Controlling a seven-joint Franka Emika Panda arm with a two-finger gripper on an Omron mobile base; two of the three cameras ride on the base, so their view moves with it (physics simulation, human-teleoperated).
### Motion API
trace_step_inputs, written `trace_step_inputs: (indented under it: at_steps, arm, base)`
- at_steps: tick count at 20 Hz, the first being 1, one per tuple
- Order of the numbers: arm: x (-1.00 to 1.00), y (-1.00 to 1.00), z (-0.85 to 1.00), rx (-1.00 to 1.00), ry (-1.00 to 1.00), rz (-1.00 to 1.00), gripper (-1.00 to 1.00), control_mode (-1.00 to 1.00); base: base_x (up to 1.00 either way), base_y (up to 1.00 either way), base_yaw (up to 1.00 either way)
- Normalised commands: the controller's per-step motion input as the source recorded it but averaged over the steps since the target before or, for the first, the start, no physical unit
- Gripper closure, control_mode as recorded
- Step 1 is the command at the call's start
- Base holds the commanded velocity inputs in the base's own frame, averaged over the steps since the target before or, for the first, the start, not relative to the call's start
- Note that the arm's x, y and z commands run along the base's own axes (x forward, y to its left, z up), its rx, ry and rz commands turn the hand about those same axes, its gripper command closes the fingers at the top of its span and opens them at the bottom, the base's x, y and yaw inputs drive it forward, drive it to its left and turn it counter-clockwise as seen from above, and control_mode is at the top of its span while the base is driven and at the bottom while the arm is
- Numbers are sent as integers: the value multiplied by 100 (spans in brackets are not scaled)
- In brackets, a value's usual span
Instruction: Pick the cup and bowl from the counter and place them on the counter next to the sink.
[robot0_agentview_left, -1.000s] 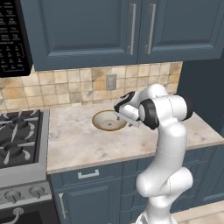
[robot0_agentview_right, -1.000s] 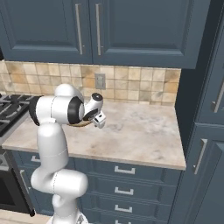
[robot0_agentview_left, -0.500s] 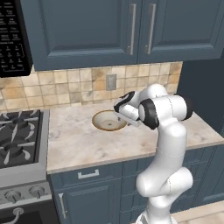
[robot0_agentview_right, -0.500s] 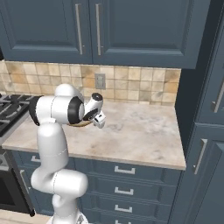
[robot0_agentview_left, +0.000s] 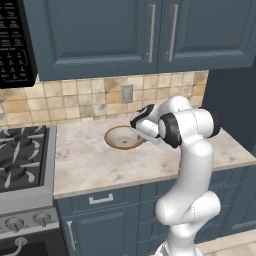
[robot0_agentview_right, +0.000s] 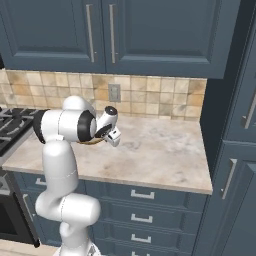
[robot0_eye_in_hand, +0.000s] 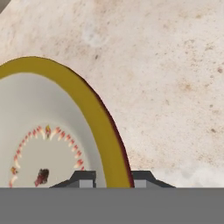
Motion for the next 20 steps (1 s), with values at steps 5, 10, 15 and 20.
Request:
trace_step_inputs:
  at_steps: [5,10,15,20]
  arm:
    - [-3,0,0,0,0,-2,100,-100]
    - [-23,-25,10,0,0,-9,100,-100]
    - [-42,-78,3,7,0,-12,100,-100]
    - [-47,-70,30,13,-3,-4,100,-100]
  base:
    - [0,0,0]
    - [0,0,0]
    - [0,0,0]
    - [0,0,0]
